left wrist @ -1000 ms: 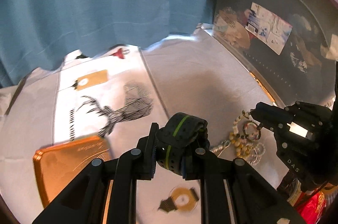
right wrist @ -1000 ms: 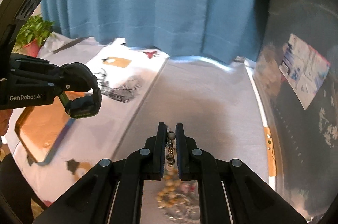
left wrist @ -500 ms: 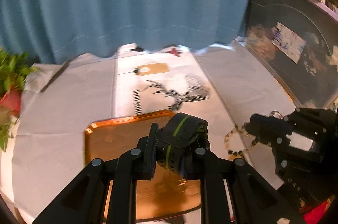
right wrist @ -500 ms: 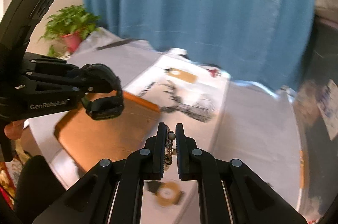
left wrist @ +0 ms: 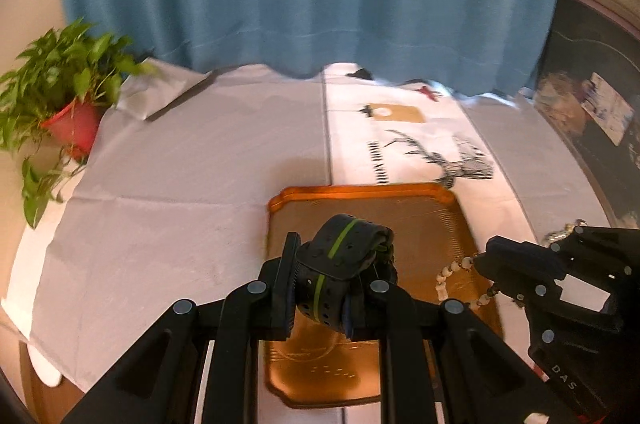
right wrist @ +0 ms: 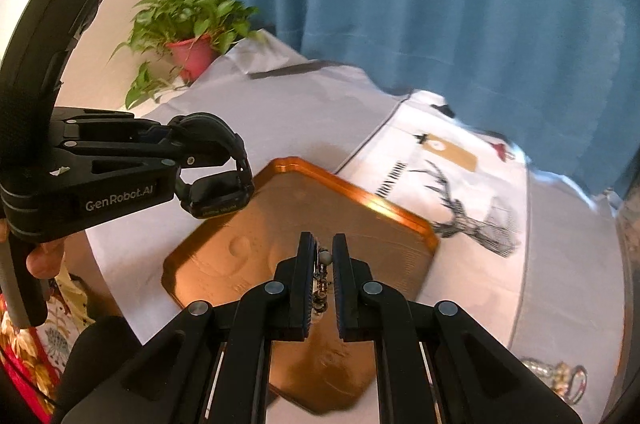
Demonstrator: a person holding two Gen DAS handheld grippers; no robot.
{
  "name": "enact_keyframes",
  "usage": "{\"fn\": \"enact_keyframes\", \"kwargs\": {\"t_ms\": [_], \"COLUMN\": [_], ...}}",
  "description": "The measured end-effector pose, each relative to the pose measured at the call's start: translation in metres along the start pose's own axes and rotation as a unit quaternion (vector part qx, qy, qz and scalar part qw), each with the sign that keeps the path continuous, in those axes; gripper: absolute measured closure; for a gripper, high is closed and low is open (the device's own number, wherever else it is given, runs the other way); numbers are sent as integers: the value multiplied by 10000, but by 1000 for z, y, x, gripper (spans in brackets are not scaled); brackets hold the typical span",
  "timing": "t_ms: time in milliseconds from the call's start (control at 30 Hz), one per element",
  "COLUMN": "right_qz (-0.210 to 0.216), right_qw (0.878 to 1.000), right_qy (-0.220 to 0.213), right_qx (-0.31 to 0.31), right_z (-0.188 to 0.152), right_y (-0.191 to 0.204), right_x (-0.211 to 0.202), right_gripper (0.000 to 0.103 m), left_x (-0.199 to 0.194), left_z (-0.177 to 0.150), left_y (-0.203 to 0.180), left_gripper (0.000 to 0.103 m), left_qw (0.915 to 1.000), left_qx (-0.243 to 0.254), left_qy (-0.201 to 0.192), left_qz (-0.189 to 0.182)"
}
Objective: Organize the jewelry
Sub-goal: 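Carry watch and bracelet onto the copper tray and open both tools, then lift both tools away from the tray back over the jewelry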
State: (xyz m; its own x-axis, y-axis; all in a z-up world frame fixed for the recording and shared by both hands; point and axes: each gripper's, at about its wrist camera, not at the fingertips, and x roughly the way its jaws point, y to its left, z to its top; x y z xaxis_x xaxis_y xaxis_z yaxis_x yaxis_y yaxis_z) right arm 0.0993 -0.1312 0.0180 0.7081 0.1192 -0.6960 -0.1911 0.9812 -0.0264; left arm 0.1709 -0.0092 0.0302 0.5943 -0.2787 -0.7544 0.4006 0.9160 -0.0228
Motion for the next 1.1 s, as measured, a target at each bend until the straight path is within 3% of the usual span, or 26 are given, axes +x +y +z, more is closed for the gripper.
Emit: {"fn": "enact_keyframes", "kwargs": {"t_ms": [267,300,333,400,467,533,800,1100], "right_qz": [119,138,88,-25,22,-103,-281,-554], "right_qw": [9996,9993,9988,9969,9966,9972,9976,9967], "right_qy": [237,314,464,792,825,729,581,-62], "right_qx": [-110,-116,-90,-12,63,120,249,586], "right_z": [4,3,2,-1,-6,-10,-22,-65], "right_y": [20,20,21,21,17,16,16,13], "right_x": [34,37,44,58,60,57,24,-80], "right_gripper": [93,93,89,77,50,41,40,36], "left_x": [18,21,24,28,20,18,-15,-88], "left_z": [-10,-11,-11,-13,-18,-19,-28,-76], "left_y": [20,20,20,19,19,18,8,-22], "left_gripper": [85,73,42,9,9,9,9,1], "left_qw": [9997,9995,9991,9959,9951,9962,9969,9966], "left_qx": [1,41,75,172,275,342,126,-363], "left_qy": [53,101,162,166,-168,-154,-293,-640], "left_qz": [229,294,373,869,938,792,714,362]}}
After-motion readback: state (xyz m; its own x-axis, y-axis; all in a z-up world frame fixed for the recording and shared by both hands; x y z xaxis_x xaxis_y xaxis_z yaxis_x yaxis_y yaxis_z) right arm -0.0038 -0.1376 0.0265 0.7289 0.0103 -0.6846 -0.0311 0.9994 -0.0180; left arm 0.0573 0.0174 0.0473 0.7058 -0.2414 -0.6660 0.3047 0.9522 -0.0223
